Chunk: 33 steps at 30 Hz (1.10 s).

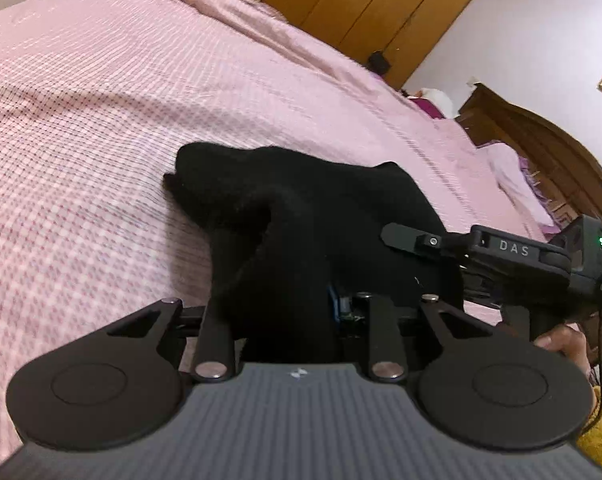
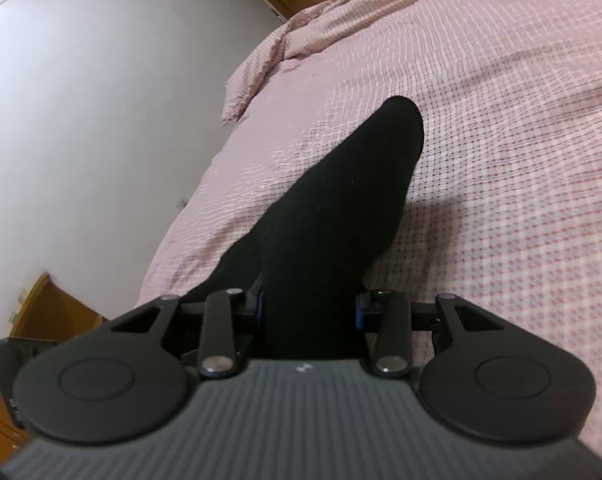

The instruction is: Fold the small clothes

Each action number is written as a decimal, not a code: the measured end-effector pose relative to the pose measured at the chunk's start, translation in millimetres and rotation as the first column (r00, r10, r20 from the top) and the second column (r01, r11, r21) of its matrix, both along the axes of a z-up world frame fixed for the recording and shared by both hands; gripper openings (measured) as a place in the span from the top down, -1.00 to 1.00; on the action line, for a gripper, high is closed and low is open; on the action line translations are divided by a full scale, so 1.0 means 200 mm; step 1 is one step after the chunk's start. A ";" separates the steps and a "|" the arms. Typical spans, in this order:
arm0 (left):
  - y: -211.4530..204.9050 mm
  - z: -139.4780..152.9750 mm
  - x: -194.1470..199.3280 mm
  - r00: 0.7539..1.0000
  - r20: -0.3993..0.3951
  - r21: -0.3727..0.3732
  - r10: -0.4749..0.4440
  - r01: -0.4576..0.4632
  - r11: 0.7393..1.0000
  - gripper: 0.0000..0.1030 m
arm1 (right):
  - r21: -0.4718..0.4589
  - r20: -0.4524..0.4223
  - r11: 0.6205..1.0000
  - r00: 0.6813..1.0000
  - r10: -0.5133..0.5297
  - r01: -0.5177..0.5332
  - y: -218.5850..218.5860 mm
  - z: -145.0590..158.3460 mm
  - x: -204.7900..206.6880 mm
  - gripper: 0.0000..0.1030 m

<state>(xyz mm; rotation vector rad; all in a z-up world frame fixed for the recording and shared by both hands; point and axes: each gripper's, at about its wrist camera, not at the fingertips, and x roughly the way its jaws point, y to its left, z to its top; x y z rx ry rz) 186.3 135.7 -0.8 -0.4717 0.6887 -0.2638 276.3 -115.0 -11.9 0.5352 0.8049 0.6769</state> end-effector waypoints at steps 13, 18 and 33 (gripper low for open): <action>-0.38 -0.03 -0.52 0.994 -0.017 0.012 -0.107 0.107 0.994 0.39 | -0.037 0.005 0.999 1.000 -0.025 0.026 -0.40 0.05 -0.54 0.20; -0.48 -0.13 -0.62 0.991 -0.069 0.121 -0.118 0.125 0.985 0.37 | -0.103 -0.027 0.993 0.997 -0.067 0.064 -0.46 -0.10 -0.64 0.15; -0.47 0.17 -0.97 0.987 0.142 0.272 -0.068 0.027 0.962 0.25 | -0.176 0.211 0.952 0.954 -0.213 0.251 -0.55 0.07 -1.13 0.00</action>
